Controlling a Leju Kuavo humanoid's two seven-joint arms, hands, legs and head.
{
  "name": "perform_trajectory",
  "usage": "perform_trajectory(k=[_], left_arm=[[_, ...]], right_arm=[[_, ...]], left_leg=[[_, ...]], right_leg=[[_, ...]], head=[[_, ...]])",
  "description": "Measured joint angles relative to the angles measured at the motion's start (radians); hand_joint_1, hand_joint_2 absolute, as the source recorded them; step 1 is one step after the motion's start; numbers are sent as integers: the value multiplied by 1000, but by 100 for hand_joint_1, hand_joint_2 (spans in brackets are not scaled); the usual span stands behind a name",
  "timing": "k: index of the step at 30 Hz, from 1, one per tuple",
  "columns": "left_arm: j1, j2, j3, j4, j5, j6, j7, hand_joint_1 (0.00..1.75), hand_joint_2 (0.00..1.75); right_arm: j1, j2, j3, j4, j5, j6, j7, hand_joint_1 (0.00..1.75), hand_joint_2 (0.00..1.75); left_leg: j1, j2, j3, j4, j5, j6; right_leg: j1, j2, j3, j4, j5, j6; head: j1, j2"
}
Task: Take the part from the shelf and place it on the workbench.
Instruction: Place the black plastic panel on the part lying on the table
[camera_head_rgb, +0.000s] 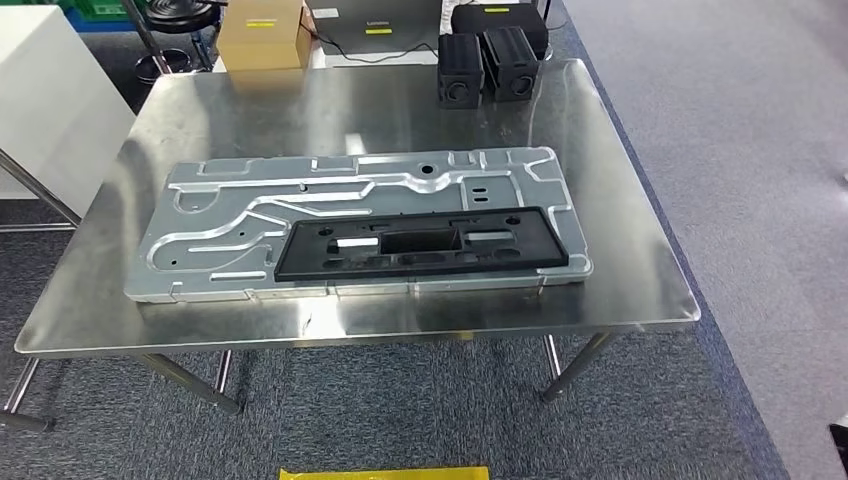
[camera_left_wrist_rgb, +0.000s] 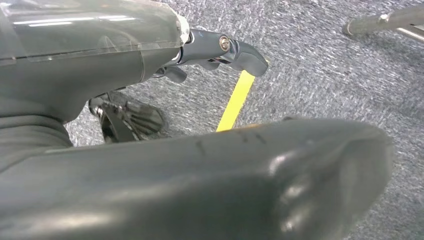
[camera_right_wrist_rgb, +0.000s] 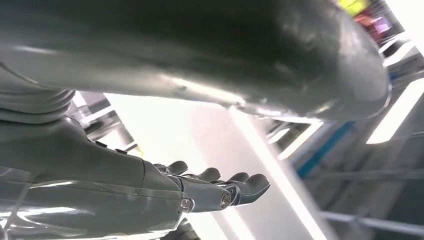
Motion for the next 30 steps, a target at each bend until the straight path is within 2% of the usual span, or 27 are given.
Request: perform_trajectory(k=[1,2,3,6,7,8,10,11,12,13,14,15,16,17,18,19,21,22,23,24,25,26,27,28,29,30], left_arm=[[-3,0,0,0,0,0,0,0,0],[-5,0,0,0,0,0,-1,0,0],[-8,0,0,0,0,-1,-1,0,0],[-9,-2,3,0,1,-4,-6,0,0],[-9,-4,4,0,1,-7,-9,0,0],[-8,-6,6,0,1,-9,-13,0,0],[-3,-11,10,0,-2,-13,-20,0,0],[0,-13,11,0,-6,-12,-21,0,0],[2,-16,13,0,-11,-11,-21,0,0],[4,-19,14,0,-18,-7,-18,0,0],[4,-21,14,0,-25,-3,-14,0,0],[4,-23,14,0,-32,0,-9,0,0],[3,-26,14,0,-41,2,-3,0,0],[2,-27,14,0,-49,3,4,0,0],[-1,-28,14,0,-57,4,10,0,0],[-4,-30,14,0,-64,4,16,0,0],[-7,-34,14,0,-71,4,26,0,0],[-6,-36,14,0,-74,4,29,0,0],[-4,-38,14,0,-76,5,32,0,0],[-4,-41,14,1,-79,6,33,0,0],[-4,-43,14,1,-82,6,33,0,0],[-5,-46,14,1,-85,6,33,0,0],[-7,-48,13,2,-88,6,33,0,0],[-10,-48,13,2,-92,6,34,0,0],[-12,-48,12,2,-97,6,34,0,0],[-13,-48,11,2,-102,6,35,0,0]], right_arm=[[5,5,-16,5,2,0,0,0,0],[9,10,-29,9,7,2,0,0,0],[11,16,-40,14,21,8,1,0,0],[9,33,-84,50,116,61,5,0,0],[5,38,-110,87,163,88,6,0,0],[-2,43,-143,139,218,111,8,0,0],[-27,51,-225,306,346,127,19,0,0],[-43,56,-265,408,418,129,50,0,0],[-59,61,-300,518,488,137,104,0,0],[-71,66,-324,622,551,159,181,0,0],[-81,73,-338,718,608,196,275,0,0],[-91,81,-344,804,651,249,372,0,0],[-103,90,-348,882,683,319,468,0,0],[-117,100,-352,950,705,399,554,0,0],[-128,110,-356,1009,720,480,624,0,0],[-136,119,-361,1056,727,552,672,0,0],[-140,135,-371,1123,731,656,717,0,0],[-141,140,-378,1147,729,688,724,0,0],[-144,143,-385,1167,724,709,725,0,0],[-148,145,-394,1183,716,724,725,0,0],[-151,147,-403,1197,706,736,725,0,0],[-155,148,-413,1209,697,745,725,0,0],[-159,150,-423,1219,689,753,728,0,0],[-163,152,-432,1228,683,759,734,0,0],[-167,154,-441,1236,677,762,740,0,0],[-170,158,-449,1243,669,763,747,0,0]], left_leg=[[-2,0,39,-62,16,4],[-5,0,63,-103,25,8],[-9,0,69,-118,29,13],[-16,4,57,-122,61,27],[-14,6,49,-127,76,32],[-12,9,37,-132,92,38],[-11,11,10,-134,118,45],[-12,12,-5,-133,129,46],[-13,12,-20,-132,140,45],[-14,13,-35,-130,151,43],[-14,13,-51,-127,161,40],[-14,13,-67,-122,170,35],[-15,14,-81,-116,177,30],[-16,16,-93,-110,183,23],[-16,18,-101,-106,190,16],[-15,20,-106,-103,198,10],[-10,20,-115,-99,209,-3],[-7,19,-123,-88,195,-7],[-5,18,-135,-61,162,-11],[-3,16,-151,-16,112,-13],[-3,16,-167,44,56,-13],[-3,16,-178,108,13,-12],[-3,16,-181,158,-8,-10],[-4,15,-170,183,-3,-7],[-6,13,-142,176,21,-3],[-8,8,-98,135,50,2]], right_leg=[[0,2,-7,2,8,4],[0,4,-11,3,16,9],[-2,5,-12,2,25,16],[-10,9,-11,-11,46,36],[-11,10,-15,-4,28,41],[-12,11,-22,20,-12,46],[-16,11,-40,124,-128,54],[-18,11,-45,184,-167,58],[-20,11,-41,228,-180,61],[-22,10,-26,248,-169,64],[-25,10,5,234,-144,64],[-27,10,52,189,-122,64],[-27,11,109,121,-118,62],[-24,12,160,51,-126,57],[-20,12,194,-3,-140,50],[-14,13,210,-35,-151,42],[-9,10,200,-45,-142,24],[-8,8,191,-45,-132,15],[-8,6,180,-45,-121,6],[-6,7,167,-45,-110,-2],[-3,8,154,-45,-99,-6],[0,10,140,-44,-88,-9],[3,12,125,-42,-76,-10],[6,16,107,-40,-64,-11],[8,20,88,-36,-52,-10],[9,26,70,-31,-40,-9]], head=[[1,0],[1,0],[2,0],[1,0],[1,0],[2,0],[4,0],[5,0],[5,0],[5,0],[5,0],[6,0],[6,0],[4,0],[4,0],[3,0],[2,0],[2,0],[1,0],[1,0],[-1,0],[-1,0],[-1,0],[-1,0],[-1,0],[-1,0]])
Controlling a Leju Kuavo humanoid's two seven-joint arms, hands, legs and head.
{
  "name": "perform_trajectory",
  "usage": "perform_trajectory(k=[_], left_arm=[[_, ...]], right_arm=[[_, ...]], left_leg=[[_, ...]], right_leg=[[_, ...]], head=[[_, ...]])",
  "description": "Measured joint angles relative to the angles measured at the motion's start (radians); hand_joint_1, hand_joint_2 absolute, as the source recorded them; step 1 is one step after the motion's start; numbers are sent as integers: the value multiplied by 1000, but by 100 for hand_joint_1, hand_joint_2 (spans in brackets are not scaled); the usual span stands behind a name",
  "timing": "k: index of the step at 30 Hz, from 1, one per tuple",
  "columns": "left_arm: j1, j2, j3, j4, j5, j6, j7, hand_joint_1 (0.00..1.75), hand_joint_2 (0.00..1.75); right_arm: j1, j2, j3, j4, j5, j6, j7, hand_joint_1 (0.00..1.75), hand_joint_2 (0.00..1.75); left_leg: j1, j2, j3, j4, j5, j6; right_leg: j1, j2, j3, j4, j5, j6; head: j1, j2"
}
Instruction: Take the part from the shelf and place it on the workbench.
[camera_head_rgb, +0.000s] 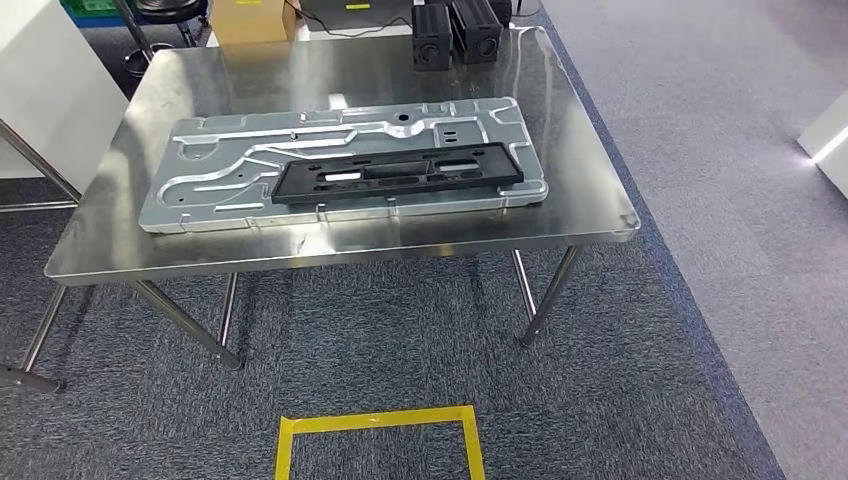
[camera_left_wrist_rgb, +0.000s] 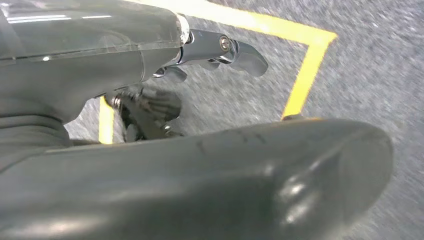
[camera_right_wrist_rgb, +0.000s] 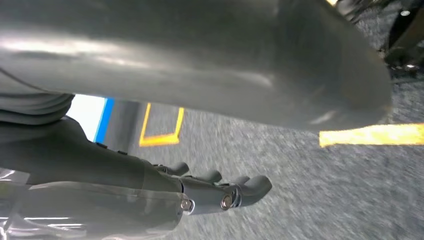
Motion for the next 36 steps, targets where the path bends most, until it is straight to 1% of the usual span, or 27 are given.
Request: perform_trajectory(k=[1,3,4,5,6,7,8,9,11,12,14,17,18,19,22,23,24,25,26,28,29,30,31,32,33,34,36], left_arm=[[-1,0,-2,0,-6,-1,1,0,0],[-6,1,-8,0,-19,-2,6,0,0],[-9,1,-11,0,-25,-3,9,0,0],[-12,0,-14,0,-29,-2,11,0,0],[-14,-1,-16,1,-32,-2,13,0,0],[-14,-3,-19,1,-34,-1,13,0,0],[-14,-4,-21,2,-36,0,13,0,0],[-13,-5,-22,2,-38,1,12,0,0],[-11,-5,-25,2,-43,2,10,0,0],[-10,-5,-27,2,-44,2,9,0,0],[-11,-5,-31,2,-47,2,8,0,0],[-12,-5,-31,2,-48,2,8,0,0],[-12,-5,-31,2,-48,2,8,0,0],[-12,-5,-33,2,-49,0,7,0,0],[-14,-5,-39,2,-60,-6,6,0,0],[-14,-5,-40,2,-63,-7,6,0,0],[-14,-5,-41,2,-65,-7,7,0,0],[-12,-5,-42,3,-65,-7,8,0,0],[-10,-5,-44,3,-66,-7,9,0,0],[-6,-6,-47,3,-66,-6,12,0,0],[-5,-6,-47,3,-66,-5,12,0,0],[-5,-7,-47,3,-66,-4,12,0,0],[-6,-7,-47,3,-67,-4,12,0,0],[-6,-7,-47,3,-68,-3,12,0,0],[-7,-7,-47,3,-69,-2,12,0,0],[-9,-7,-47,3,-71,-2,12,0,0],[-13,-5,-49,3,-74,-2,12,0,0]], right_arm=[[-4,4,-9,6,-9,0,5,0,0],[-11,15,-27,14,-21,-5,10,0,0],[-12,19,-33,17,-22,-8,10,0,0],[-12,23,-37,20,-19,-12,8,0,0],[-13,24,-39,23,-17,-14,2,0,0],[-13,26,-40,27,-14,-16,-6,0,0],[-15,27,-40,30,-12,-17,-14,0,0],[-17,28,-40,32,-10,-18,-22,0,0],[-21,28,-40,35,-6,-19,-30,0,0],[-23,28,-40,35,-6,-20,-33,0,0],[-24,28,-40,36,-5,-20,-36,0,0],[-25,28,-40,37,-5,-20,-38,0,0],[-25,28,-40,37,-5,-20,-39,0,0],[-27,28,-40,38,-5,-21,-40,0,0],[-31,30,-40,42,-3,-26,-44,0,0],[-30,30,-40,43,-2,-28,-44,0,0],[-28,30,-40,43,0,-29,-44,0,0],[-27,30,-40,43,1,-31,-45,0,0],[-24,30,-40,43,3,-31,-45,0,0],[-21,29,-40,43,6,-30,-48,0,0],[-19,29,-40,43,9,-28,-49,0,0],[-18,29,-40,43,12,-25,-50,0,0],[-18,29,-40,43,15,-22,-51,0,0],[-18,29,-40,43,17,-20,-52,0,0],[-18,29,-40,43,18,-19,-54,0,0],[-18,29,-40,44,19,-19,-55,0,0],[-19,29,-40,44,20,-19,-57,0,0]], left_leg=[[-2,-12,58,-66,16,6],[-7,-33,165,-210,5,15],[-9,-38,192,-253,-7,18],[-11,-36,199,-274,-10,22],[-10,-32,193,-276,-3,28],[-10,-28,185,-277,8,34],[-9,-21,175,-278,21,41],[-8,-15,163,-280,34,46],[-9,-4,132,-278,58,50],[-9,0,114,-276,71,49],[-9,5,87,-273,89,47],[-9,6,78,-271,94,45],[-9,7,71,-270,98,44],[-10,8,54,-262,107,40],[-9,10,-4,-233,147,15],[-8,10,-12,-228,155,7],[-5,9,-20,-222,151,1],[-3,7,-31,-205,128,-4],[-1,6,-44,-171,87,-8],[2,6,-72,-59,-15,-14],[2,6,-81,1,-44,-16],[3,6,-80,42,-49,-16],[2,6,-66,56,-31,-15],[2,6,-36,37,-1,-12],[1,6,11,-13,26,-8],[-1,5,69,-87,32,-3],[-7,5,162,-224,8,8]], right_leg=[[1,6,-16,5,11,2],[3,15,-38,15,30,9],[2,17,-43,17,40,13],[2,19,-47,17,51,19],[0,20,-50,17,59,24],[-3,18,-55,23,51,30],[-4,13,-63,42,23,34],[-6,7,-74,79,-24,37],[-10,-4,-99,199,-130,45],[-13,-5,-104,257,-155,49],[-17,-6,-103,321,-155,55],[-19,-6,-96,327,-139,56],[-20,-7,-86,319,-125,57],[-22,-7,-26,255,-112,57],[-19,-6,165,-1,-120,44],[-18,-8,169,-25,-125,35],[-17,-11,158,-24,-117,27],[-17,-14,147,-24,-106,19],[-17,-17,135,-24,-94,10],[-11,-20,108,-23,-71,1],[-8,-22,92,-21,-60,-1],[-6,-22,74,-17,-49,-2],[-3,-23,54,-13,-38,-2],[-2,-23,34,-6,-28,-1],[-1,-22,16,1,-18,0],[0,-22,0,8,-10,3],[1,-24,-18,17,7,12]], head=[[0,0],[0,0],[0,0],[0,0],[1,0],[1,0],[2,0],[2,0],[4,0],[4,0],[4,0],[3,0],[4,0],[4,0],[3,0],[3,0],[2,0],[1,0],[0,0],[-2,0],[-2,0],[-2,0],[-2,0],[-2,0],[-2,0],[-2,0],[-2,0]])
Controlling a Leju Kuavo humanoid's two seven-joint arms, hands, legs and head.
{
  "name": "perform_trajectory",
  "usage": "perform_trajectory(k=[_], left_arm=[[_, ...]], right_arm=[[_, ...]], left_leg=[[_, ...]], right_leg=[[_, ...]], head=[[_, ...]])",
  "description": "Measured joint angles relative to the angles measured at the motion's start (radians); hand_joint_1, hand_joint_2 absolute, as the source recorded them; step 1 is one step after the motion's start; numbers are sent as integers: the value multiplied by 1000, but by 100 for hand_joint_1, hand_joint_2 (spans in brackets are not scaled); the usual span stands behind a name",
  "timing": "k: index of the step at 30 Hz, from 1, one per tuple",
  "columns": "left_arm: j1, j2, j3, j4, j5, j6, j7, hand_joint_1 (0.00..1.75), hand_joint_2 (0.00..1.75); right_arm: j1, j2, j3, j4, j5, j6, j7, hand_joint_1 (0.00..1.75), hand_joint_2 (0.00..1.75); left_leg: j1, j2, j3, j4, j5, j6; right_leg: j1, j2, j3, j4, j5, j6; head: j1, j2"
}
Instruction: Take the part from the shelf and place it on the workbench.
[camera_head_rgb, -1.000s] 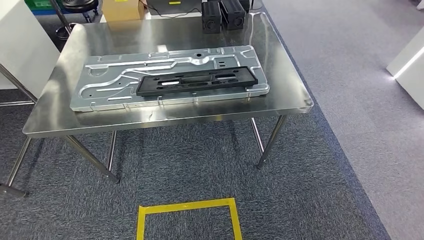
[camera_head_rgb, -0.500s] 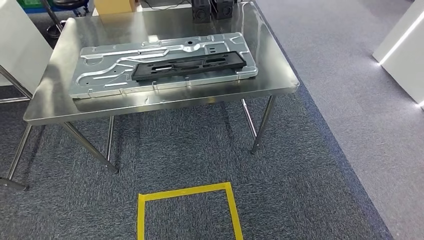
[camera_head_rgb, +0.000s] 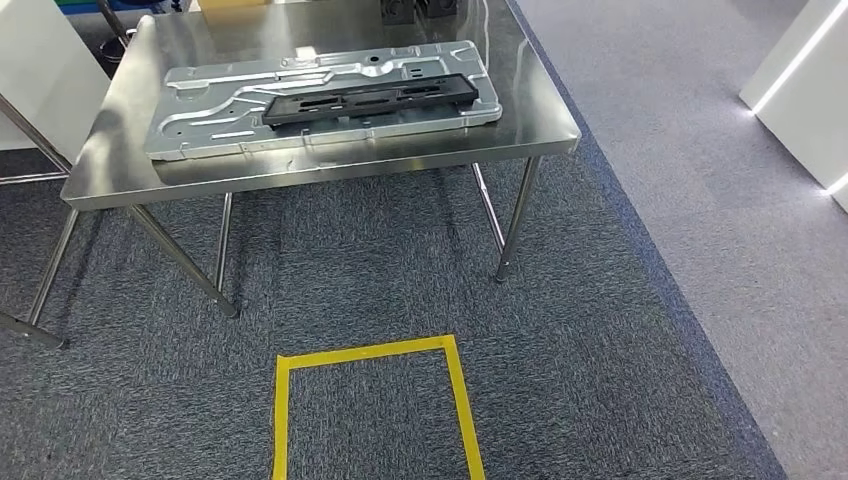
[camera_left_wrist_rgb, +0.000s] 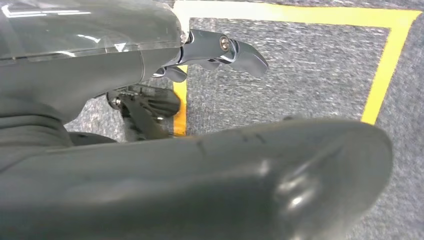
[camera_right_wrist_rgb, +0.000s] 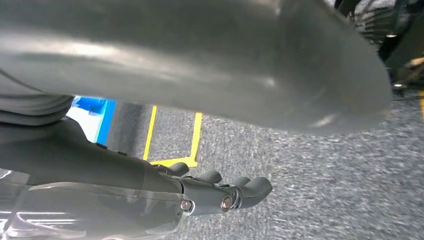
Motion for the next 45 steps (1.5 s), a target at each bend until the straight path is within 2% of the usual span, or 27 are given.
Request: perform_trajectory(k=[1,3,4,6,8,9,11,13,15,17,19,20,23,24,25,27,29,31,32,34,35,37,39,40,42,44,45], left_arm=[[-2,1,-1,0,-1,0,0,0,0],[-2,1,-3,0,-2,0,0,0,0],[-1,0,-4,0,-2,0,1,0,0],[-1,0,-5,0,-2,-1,1,0,0],[-2,1,-5,0,-1,-1,0,0,0],[-2,1,-5,0,-1,0,0,0,0],[-1,2,-5,0,-2,0,0,0,0],[0,2,-5,0,-2,1,1,0,0],[0,1,-5,0,-2,2,0,0,0],[0,1,-5,0,-2,3,0,0,0],[0,1,-5,0,-3,3,-1,0,0],[2,1,-5,0,-4,3,-2,0,0],[7,1,-5,0,-8,1,-3,0,0],[7,1,-5,0,-9,0,-3,0,0],[6,0,-5,0,-9,-1,-4,0,0],[5,1,-6,0,-10,-2,-4,0,0],[2,1,-6,0,-10,-2,-4,0,0],[-3,3,-6,0,-10,-1,-4,0,0],[-5,4,-6,0,-10,0,-3,0,0],[-4,4,-6,0,-10,1,-1,0,0],[-4,4,-6,0,-10,1,-1,0,0],[-5,4,-6,0,-10,1,-1,0,0],[-7,4,-6,0,-10,1,-3,0,0],[-7,5,-6,0,-10,1,-4,0,0],[-8,6,-6,0,-10,1,-7,0,0],[-8,6,-6,0,-10,0,-10,0,0],[-8,6,-6,0,-10,-1,-12,0,0]], right_arm=[[-1,0,0,0,0,0,-1,0,0],[-2,0,0,1,0,-1,-2,0,0],[-2,0,0,1,1,-1,-3,0,0],[-2,0,0,2,1,-2,-3,0,0],[-3,0,0,2,3,-3,-3,0,0],[-3,0,0,2,4,-4,-5,0,0],[-4,0,1,3,8,-3,-7,0,0],[-5,0,3,3,13,-1,-8,0,0],[-8,0,5,4,17,1,-8,0,0],[-10,0,6,5,18,2,-8,0,0],[-9,-1,7,6,18,2,-6,0,0],[-9,-1,7,6,17,2,-5,0,0],[-10,-1,7,6,12,0,-2,0,0],[-10,-1,7,6,10,-1,-1,0,0],[-11,-1,7,6,7,-2,-1,0,0],[-12,0,7,6,3,-4,1,0,0],[-13,1,7,6,2,-5,4,0,0],[-15,2,7,7,1,-5,10,0,0],[-16,3,7,7,1,-5,11,0,0],[-18,3,7,7,1,-4,12,0,0],[-19,3,7,7,1,-4,11,0,0],[-18,3,7,7,0,-4,11,0,0],[-18,3,7,8,0,-5,9,0,0],[-18,3,7,8,0,-6,8,0,0],[-19,4,7,8,0,-8,2,0,0],[-21,4,7,8,0,-10,-4,0,0],[-23,4,7,8,1,-10,-5,0,0]], left_leg=[[-3,0,19,-37,-13,6],[-3,2,10,-51,-3,19],[-2,4,3,-53,8,25],[0,8,-18,-55,32,38],[-2,9,-48,-53,55,43],[-2,9,-64,-51,67,42],[-2,9,-100,-43,88,38],[-2,8,-136,-29,106,30],[-3,9,-164,-13,120,19],[-1,9,-180,-6,138,7],[2,7,-194,0,137,-4],[4,5,-204,18,114,-9],[8,3,-248,177,-24,-16],[9,3,-258,238,-53,-17],[9,3,-257,277,-59,-17],[10,3,-210,258,-14,-15],[9,2,-110,130,25,-8],[4,1,-27,2,15,-1],[1,1,-13,-29,5,2],[0,2,-18,-47,15,10],[0,4,-24,-53,26,15],[2,7,-40,-61,51,28],[0,8,-64,-57,70,35],[-2,8,-80,-54,80,37],[-3,9,-116,-45,101,33],[-3,9,-151,-30,117,28],[-4,9,-166,-21,123,23]], right_leg=[[0,-2,-4,1,9,5],[-3,-2,-10,2,22,17],[-5,0,-15,12,8,22],[-10,3,-37,82,-77,31],[-15,4,-65,207,-175,39],[-17,4,-70,259,-193,43],[-22,4,-42,282,-159,48],[-27,4,50,178,-107,49],[-25,6,146,33,-110,43],[-17,8,174,-34,-129,32],[-16,4,159,-39,-119,16],[-17,2,151,-40,-109,6],[-12,-3,120,-38,-81,-13],[-9,-4,107,-36,-72,-15],[-7,-4,91,-32,-63,-15],[-6,-4,59,-22,-47,-13],[-5,-3,29,-9,-32,-8],[-5,-4,11,-1,-18,1],[-6,-5,6,0,-10,7],[-8,-5,0,0,6,20],[-8,-3,-6,8,-4,25],[-9,2,-27,65,-70,34],[-15,5,-53,170,-162,41],[-17,5,-58,223,-189,45],[-22,5,-37,263,-170,49],[-28,5,40,188,-118,51],[-28,6,96,116,-113,49]], head=[[0,0],[0,0],[1,0],[3,0],[4,0],[4,0],[4,0],[4,0],[4,0],[3,0],[3,0],[2,0],[0,0],[0,0],[0,0],[0,0],[-1,0],[0,0],[0,0],[0,0],[1,0],[2,0],[3,0],[3,0],[2,0],[2,0],[2,0]])
